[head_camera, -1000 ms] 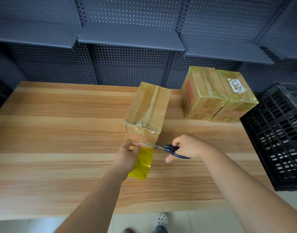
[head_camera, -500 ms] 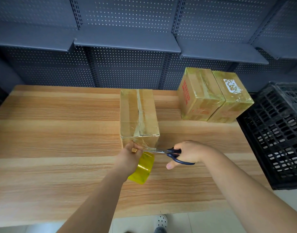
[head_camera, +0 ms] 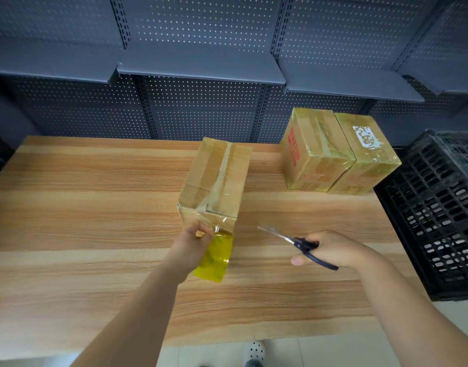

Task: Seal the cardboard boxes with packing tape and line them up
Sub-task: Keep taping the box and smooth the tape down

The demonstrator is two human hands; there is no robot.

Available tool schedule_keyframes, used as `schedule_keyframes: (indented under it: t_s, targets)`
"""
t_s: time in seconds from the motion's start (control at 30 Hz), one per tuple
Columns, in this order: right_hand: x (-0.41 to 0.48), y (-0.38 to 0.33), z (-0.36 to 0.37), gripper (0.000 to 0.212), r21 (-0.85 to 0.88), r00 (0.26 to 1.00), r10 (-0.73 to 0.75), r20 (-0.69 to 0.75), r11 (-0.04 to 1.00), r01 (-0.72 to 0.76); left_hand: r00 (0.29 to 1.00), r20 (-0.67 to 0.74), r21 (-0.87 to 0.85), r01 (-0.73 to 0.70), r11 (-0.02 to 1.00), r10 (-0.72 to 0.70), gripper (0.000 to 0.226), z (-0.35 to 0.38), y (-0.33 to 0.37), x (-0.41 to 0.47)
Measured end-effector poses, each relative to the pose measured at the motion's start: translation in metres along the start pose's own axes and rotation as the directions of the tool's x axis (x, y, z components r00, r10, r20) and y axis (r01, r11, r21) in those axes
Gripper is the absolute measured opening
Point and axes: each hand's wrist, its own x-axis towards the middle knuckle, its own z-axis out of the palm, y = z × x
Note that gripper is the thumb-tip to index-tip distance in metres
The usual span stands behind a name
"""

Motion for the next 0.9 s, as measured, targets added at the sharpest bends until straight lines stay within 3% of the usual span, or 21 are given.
schedule_keyframes:
  t_s: [0.1,0.2,0.43,0.8,0.9]
  targets:
    - [-0.008,-0.025,0.002,0.048,0.315,0.971,-0.075,-0.226,0.938,0.146,1.000,0.023,-0.049,0.020,0.999,-0.019,0.011,0.000,-0.005,-0.003]
    - [0.005,-0.076,0.015,0.049,0.384,0.915,-0.078,-0.396,0.891,0.242,0.998,0.060,-0.147,0.018,0.989,-0.009,0.008,0.001,-0.007,-0.009]
    - [0.056,-0.141,0.043,0.046,0.592,0.919,-0.006,-0.395,0.763,0.260,0.993,0.116,-0.291,0.009,0.957,0.026,0.024,-0.001,-0.023,-0.019]
    - [0.075,-0.156,0.025,0.036,0.557,0.906,-0.009,-0.424,0.786,0.269,0.998,0.056,-0.321,0.004,0.947,0.015,0.023,-0.004,-0.018,-0.004]
    - [0.067,-0.147,0.017,0.047,0.502,0.913,-0.065,-0.402,0.819,0.279,0.998,0.067,-0.318,0.005,0.948,0.018,0.023,-0.005,-0.020,-0.003]
